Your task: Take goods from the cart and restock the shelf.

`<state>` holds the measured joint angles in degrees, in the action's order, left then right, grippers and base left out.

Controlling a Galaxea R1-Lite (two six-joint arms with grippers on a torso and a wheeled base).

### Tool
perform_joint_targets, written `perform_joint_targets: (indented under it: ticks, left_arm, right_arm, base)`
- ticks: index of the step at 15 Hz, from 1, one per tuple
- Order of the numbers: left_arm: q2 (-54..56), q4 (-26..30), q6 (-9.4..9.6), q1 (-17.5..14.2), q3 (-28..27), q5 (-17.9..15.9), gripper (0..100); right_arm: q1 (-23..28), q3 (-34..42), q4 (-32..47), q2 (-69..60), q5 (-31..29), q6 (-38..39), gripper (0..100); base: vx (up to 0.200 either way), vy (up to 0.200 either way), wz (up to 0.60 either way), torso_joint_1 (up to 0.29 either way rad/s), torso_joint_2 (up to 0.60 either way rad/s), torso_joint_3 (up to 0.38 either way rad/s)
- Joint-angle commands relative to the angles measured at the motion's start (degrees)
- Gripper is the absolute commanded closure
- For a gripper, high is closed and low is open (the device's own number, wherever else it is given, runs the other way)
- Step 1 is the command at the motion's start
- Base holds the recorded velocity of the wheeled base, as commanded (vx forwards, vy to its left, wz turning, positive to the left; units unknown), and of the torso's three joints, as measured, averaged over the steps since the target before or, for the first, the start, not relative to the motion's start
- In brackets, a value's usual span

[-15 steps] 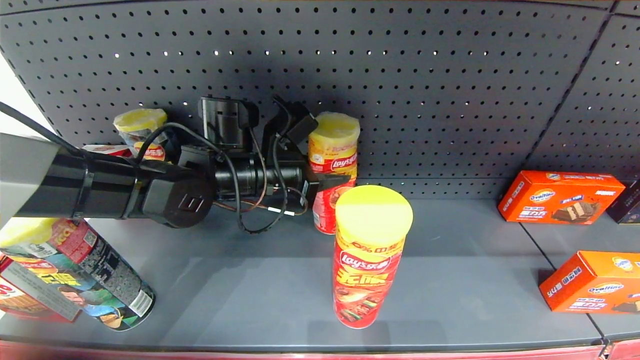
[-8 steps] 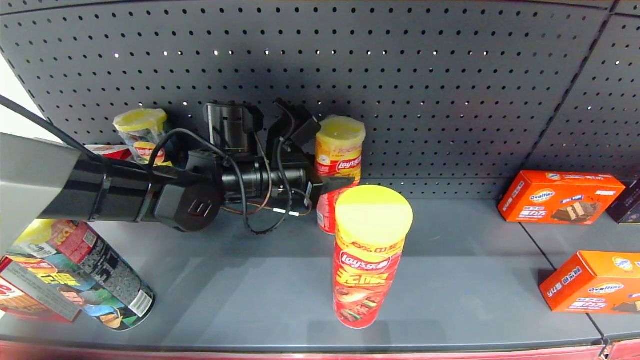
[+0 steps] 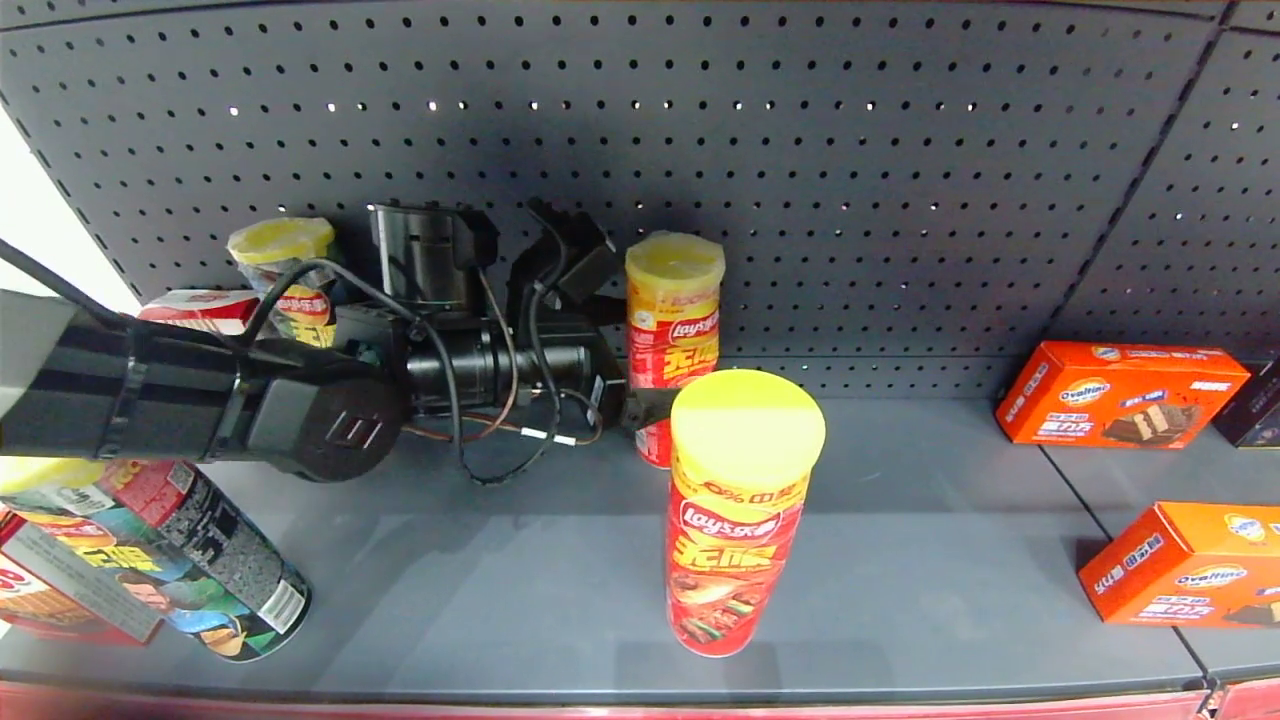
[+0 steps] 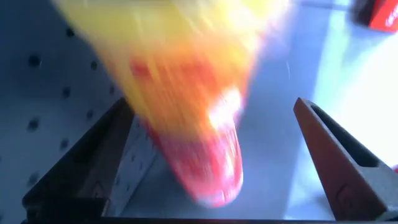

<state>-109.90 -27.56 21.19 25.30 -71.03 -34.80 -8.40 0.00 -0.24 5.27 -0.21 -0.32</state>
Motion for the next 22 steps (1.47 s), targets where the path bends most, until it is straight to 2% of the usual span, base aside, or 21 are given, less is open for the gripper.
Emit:
perform_joint_targets:
  ticks: [1, 2, 3, 5, 7, 11, 14, 16, 18, 22]
  left_arm:
    - [4.08, -0.03, 1.05, -0.25, 3.62, 0.61, 0]
    - [5.92, -0.03, 2.37, -0.51, 6.52, 3.69, 0]
    - [6.71, -0.12, 2.54, -0.51, 8.02, 5.80, 0]
    - [7.42, -4.25, 2.28, -0.25, 10.65, 11.60, 0]
    - [7.42, -5.22, 1.40, 0.02, 11.53, 16.43, 0]
    - [7.33, -5.40, 0.87, 0.02, 11.18, 20.30, 0]
    - [7.07, -6.10, 0.79, -0.07, 10.92, 21.71, 0]
    - [6.89, -6.27, -0.71, -0.07, 10.83, 22.76, 0]
    - [6.36, -6.89, -1.06, -0.07, 10.83, 23.91, 0]
    - [6.28, -6.98, -1.06, -0.25, 10.92, 24.70, 0]
  right_arm:
    - [-0.04, 0.00, -0.02, 0.09, 0.03, -0.03, 0]
    - [-0.04, 0.00, -0.02, 0.09, -0.06, -0.03, 0]
    - [-0.04, 0.00, -0.02, 0.09, -0.06, -0.03, 0]
    - [-0.04, 0.00, -0.02, 0.09, -0.06, -0.03, 0]
    - [-0.04, 0.00, -0.02, 0.09, -0.06, -0.03, 0]
    - [-0.04, 0.00, -0.02, 0.09, 0.03, -0.03, 0]
    - [-0.04, 0.00, -0.02, 0.09, -0.06, -0.03, 0]
    - [-0.04, 0.00, -0.02, 0.09, 0.03, -0.03, 0]
    - [-0.04, 0.00, -0.02, 0.09, -0.06, -0.03, 0]
    - [-0.04, 0.00, -0.02, 0.09, 0.03, -0.03, 0]
  base:
    - [0.000, 0.000, 0.00, 0.000, 0.00, 0.000]
    - [0.000, 0.000, 0.00, 0.000, 0.00, 0.000]
    - [0.000, 0.000, 0.00, 0.000, 0.00, 0.000]
    - [0.000, 0.000, 0.00, 0.000, 0.00, 0.000]
    - [0.000, 0.000, 0.00, 0.000, 0.00, 0.000]
    - [0.000, 0.000, 0.00, 0.000, 0.00, 0.000]
    - [0.000, 0.000, 0.00, 0.000, 0.00, 0.000]
    - [0.000, 0.000, 0.00, 0.000, 0.00, 0.000]
    - [0.000, 0.000, 0.00, 0.000, 0.00, 0.000]
    - [0.000, 0.000, 0.00, 0.000, 0.00, 0.000]
